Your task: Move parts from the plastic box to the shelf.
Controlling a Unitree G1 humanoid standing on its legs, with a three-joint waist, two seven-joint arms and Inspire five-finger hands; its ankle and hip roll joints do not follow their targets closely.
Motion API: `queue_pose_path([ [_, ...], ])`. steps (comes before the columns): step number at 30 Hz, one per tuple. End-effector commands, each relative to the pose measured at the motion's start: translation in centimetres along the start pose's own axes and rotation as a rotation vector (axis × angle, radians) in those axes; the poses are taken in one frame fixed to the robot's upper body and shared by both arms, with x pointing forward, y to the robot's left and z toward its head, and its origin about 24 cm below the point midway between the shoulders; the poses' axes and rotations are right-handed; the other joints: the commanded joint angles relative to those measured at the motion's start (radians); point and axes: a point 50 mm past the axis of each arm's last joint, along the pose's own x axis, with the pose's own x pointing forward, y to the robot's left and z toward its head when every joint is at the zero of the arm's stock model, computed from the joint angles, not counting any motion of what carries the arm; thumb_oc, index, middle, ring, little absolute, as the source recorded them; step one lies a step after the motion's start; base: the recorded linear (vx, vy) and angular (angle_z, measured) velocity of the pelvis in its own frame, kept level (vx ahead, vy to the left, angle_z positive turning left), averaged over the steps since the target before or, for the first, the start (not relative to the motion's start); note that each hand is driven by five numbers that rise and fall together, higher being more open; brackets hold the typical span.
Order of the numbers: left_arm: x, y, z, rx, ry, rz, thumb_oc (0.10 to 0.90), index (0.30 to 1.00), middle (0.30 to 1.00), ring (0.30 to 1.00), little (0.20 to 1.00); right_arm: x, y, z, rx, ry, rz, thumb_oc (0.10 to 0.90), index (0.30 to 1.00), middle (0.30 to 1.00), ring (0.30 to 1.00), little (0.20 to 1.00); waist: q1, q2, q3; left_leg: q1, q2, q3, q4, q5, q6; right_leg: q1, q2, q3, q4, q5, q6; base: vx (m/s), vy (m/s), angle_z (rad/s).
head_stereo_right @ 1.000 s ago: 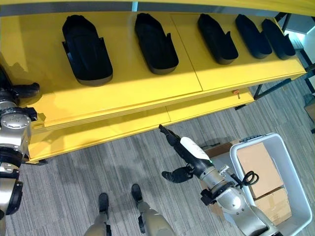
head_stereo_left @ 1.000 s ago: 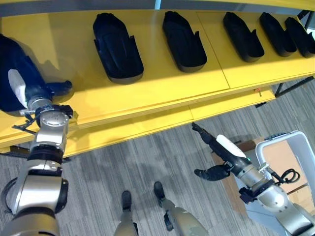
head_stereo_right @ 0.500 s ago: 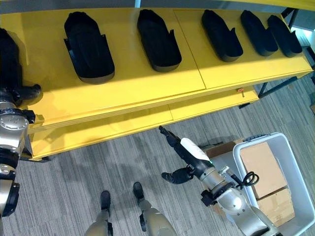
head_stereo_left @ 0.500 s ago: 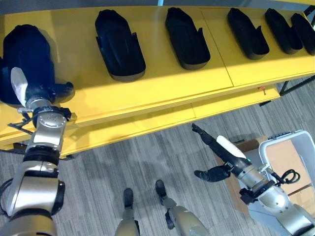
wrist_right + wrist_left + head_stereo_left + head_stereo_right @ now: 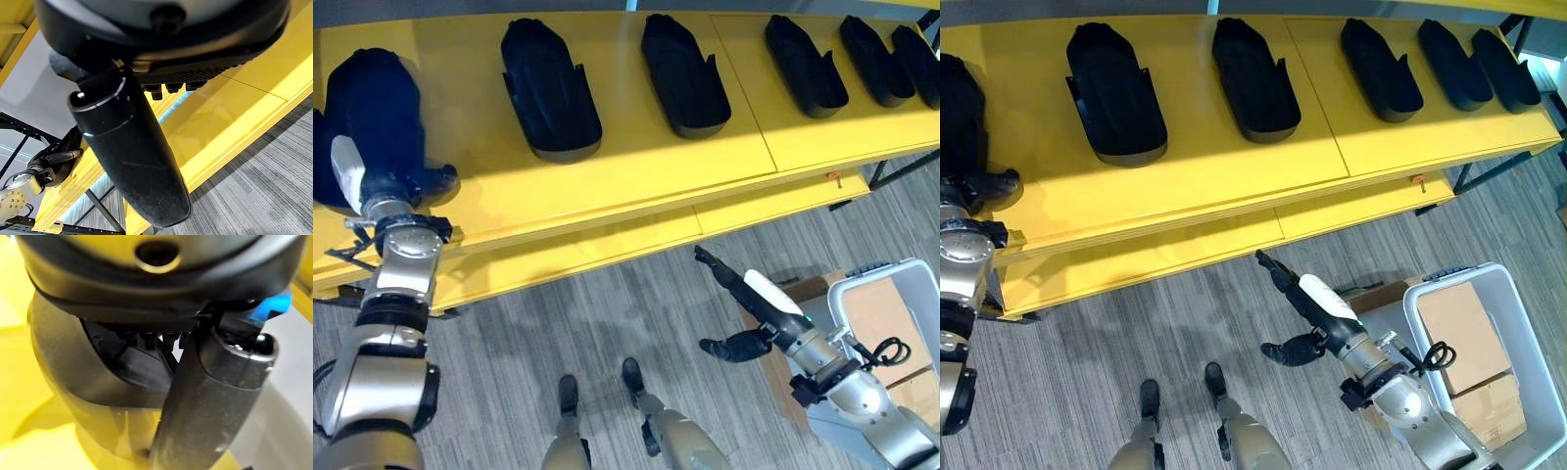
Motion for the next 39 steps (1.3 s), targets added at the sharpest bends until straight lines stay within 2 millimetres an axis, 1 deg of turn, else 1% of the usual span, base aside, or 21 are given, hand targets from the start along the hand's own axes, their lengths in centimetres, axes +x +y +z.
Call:
queue_pose_path([
  [1, 0.5, 0.5, 1.1, -0.129, -0.010, 0.052, 0.900, 1.000, 1.000, 1.000, 1.000, -0.1, -2.7, 3.0, -0.044, -0.171, -0.137, 0.900, 1.000, 1.000, 1.000, 1.000, 0.020, -0.018, -0.045, 0.073, -0.005, 0.089, -0.006, -0.044, 0.037, 0.006, -0.016, -0.041, 0.021, -0.008, 0.066, 0.00, 0.000, 0.00],
  [5, 0.4, -0.1, 1.6, -0.244, 0.006, 0.045, 0.900, 1.000, 1.000, 1.000, 1.000, -0.1, -2.7, 3.0, -0.050, -0.165, -0.137, 0.900, 1.000, 1.000, 1.000, 1.000, 0.019, -0.016, -0.052, 0.075, -0.006, 0.089, -0.006, -0.046, 0.037, 0.007, -0.016, -0.040, 0.020, -0.008, 0.065, 0.00, 0.000, 0.00],
  [10, 0.1, -0.9, 1.9, -0.325, 0.022, 0.030, 0.900, 1.000, 1.000, 1.000, 1.000, -0.1, -2.6, 3.0, -0.050, -0.163, -0.142, 0.900, 1.000, 1.000, 1.000, 1.000, 0.016, -0.015, -0.057, 0.076, -0.006, 0.089, -0.006, -0.047, 0.037, 0.007, -0.015, -0.038, 0.021, -0.010, 0.065, 0.00, 0.000, 0.00],
  [20, -0.3, -2.0, 2.2, -0.396, 0.043, 0.005, 0.900, 1.000, 1.000, 1.000, 1.000, -0.1, -2.6, 3.0, -0.055, -0.157, -0.138, 0.900, 1.000, 1.000, 1.000, 1.000, 0.013, -0.010, -0.059, 0.077, -0.006, 0.091, -0.006, -0.047, 0.038, 0.007, -0.015, -0.034, 0.022, -0.011, 0.062, 0.00, 0.000, 0.00],
  [39, -0.7, -2.9, 2.9, -0.469, 0.031, -0.018, 0.900, 1.000, 1.000, 1.000, 1.000, -0.2, -2.5, 2.7, -0.063, -0.138, -0.135, 0.900, 1.000, 1.000, 1.000, 1.000, 0.018, 0.002, -0.057, 0.072, -0.009, 0.084, -0.005, -0.046, 0.039, 0.004, -0.018, -0.039, 0.026, -0.013, 0.061, 0.00, 0.000, 0.00],
])
